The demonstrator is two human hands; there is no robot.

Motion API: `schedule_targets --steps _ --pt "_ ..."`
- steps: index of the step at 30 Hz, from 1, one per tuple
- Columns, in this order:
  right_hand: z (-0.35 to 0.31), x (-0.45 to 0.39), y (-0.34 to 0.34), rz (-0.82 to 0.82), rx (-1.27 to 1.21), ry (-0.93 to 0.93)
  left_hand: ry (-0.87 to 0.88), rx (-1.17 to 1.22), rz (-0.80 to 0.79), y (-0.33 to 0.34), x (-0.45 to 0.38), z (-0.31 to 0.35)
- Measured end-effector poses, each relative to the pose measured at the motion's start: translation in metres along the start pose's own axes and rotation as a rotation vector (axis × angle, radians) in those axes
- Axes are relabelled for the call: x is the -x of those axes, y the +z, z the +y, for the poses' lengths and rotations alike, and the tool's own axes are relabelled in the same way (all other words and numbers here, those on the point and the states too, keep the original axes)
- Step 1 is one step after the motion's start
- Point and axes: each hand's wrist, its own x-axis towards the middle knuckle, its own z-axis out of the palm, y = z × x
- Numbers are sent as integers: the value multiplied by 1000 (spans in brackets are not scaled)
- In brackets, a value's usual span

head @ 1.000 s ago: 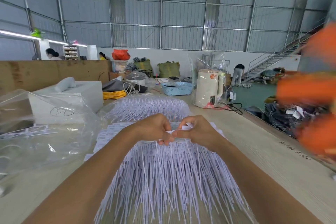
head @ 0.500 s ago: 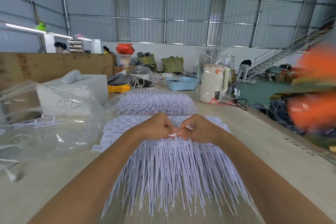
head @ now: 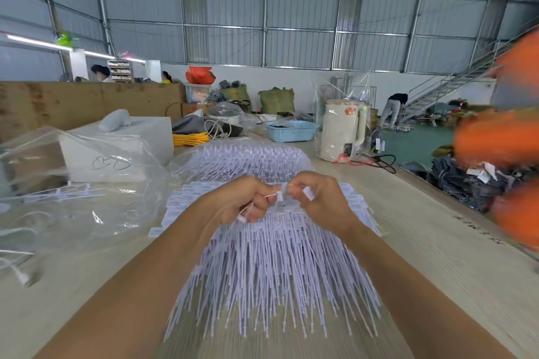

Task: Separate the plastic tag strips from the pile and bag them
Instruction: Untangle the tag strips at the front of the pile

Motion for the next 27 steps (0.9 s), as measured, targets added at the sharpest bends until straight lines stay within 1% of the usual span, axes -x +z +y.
schedule_targets --steps 1,2,4,5,8,10,12,14,17,21,23,25,27 --pt "2 0 -6 1 -105 103 10 40 -30 -3 3 1" --pt "5 1 -12 9 -217 192 29 32 -42 -6 6 1" --pt "8 1 -23 7 -404 322 93 -152 2 -7 10 0" --pt "7 0 -25 -28 -438 363 130 -261 32 -5 10 0" --pt "1 -3 -17 -170 -411 401 170 -518 50 6 8 3" --pt "-1 -4 -13 -208 -401 414 160 -658 24 10 7 4" --pt "-2 -6 -11 -224 -406 416 164 -732 12 10 7 4" --pt "-3 -8 -8 -253 -410 405 176 -755 11 9 6 2" --pt "-8 -10 -4 -330 -312 389 200 -784 14 8 6 1" --pt "-10 -13 -5 -386 -230 373 151 -718 71 3 4 -1" --pt "-11 -15 -5 -392 -217 380 144 -782 101 1 4 -1" --pt "-10 -15 -3 -389 -194 385 165 -841 75 -1 4 -1" --pt "-10 -14 -1 -414 -178 383 174 -835 46 -1 4 -2"
